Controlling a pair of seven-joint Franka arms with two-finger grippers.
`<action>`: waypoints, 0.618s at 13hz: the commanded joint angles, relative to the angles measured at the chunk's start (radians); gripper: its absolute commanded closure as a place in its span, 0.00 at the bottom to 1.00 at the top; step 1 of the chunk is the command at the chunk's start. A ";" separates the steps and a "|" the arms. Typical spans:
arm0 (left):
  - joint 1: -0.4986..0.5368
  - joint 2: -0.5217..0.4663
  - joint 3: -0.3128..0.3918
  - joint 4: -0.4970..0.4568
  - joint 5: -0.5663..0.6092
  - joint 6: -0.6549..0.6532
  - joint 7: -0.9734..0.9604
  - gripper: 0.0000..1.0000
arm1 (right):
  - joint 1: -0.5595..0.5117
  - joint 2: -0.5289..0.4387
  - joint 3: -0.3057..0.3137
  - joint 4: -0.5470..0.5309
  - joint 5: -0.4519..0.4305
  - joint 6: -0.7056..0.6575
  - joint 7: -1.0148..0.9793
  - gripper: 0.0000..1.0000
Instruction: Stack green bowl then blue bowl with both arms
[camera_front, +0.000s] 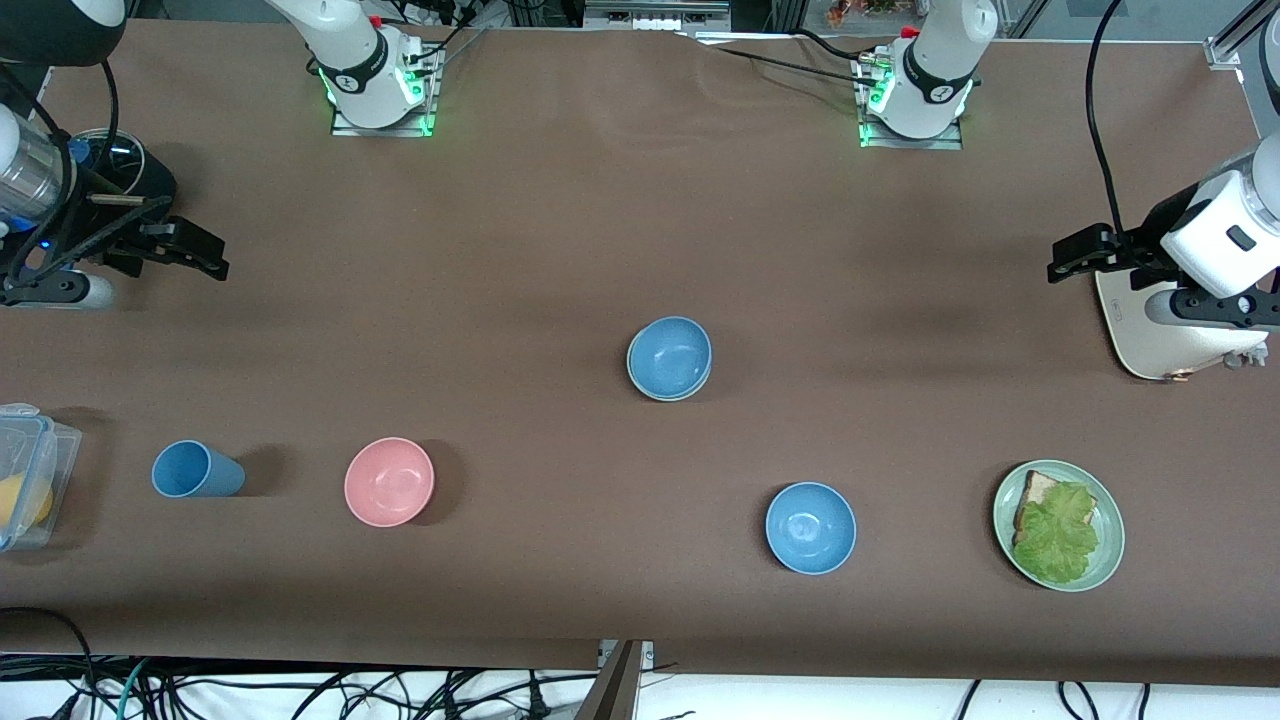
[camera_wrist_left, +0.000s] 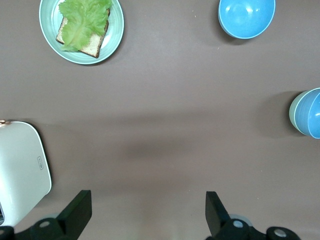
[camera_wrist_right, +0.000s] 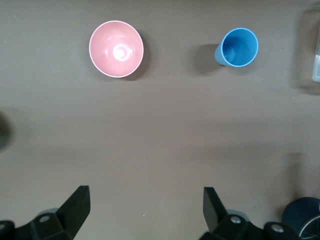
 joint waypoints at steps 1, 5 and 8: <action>0.005 -0.038 -0.013 -0.027 0.014 -0.017 -0.002 0.00 | 0.003 -0.009 0.002 0.002 -0.003 0.003 0.005 0.00; -0.003 -0.030 -0.013 -0.017 0.011 -0.046 -0.056 0.00 | 0.000 -0.010 -0.001 0.002 -0.002 0.002 0.005 0.00; -0.001 -0.026 -0.022 -0.013 0.011 -0.053 -0.051 0.00 | 0.001 -0.009 -0.001 0.002 0.000 0.003 0.005 0.00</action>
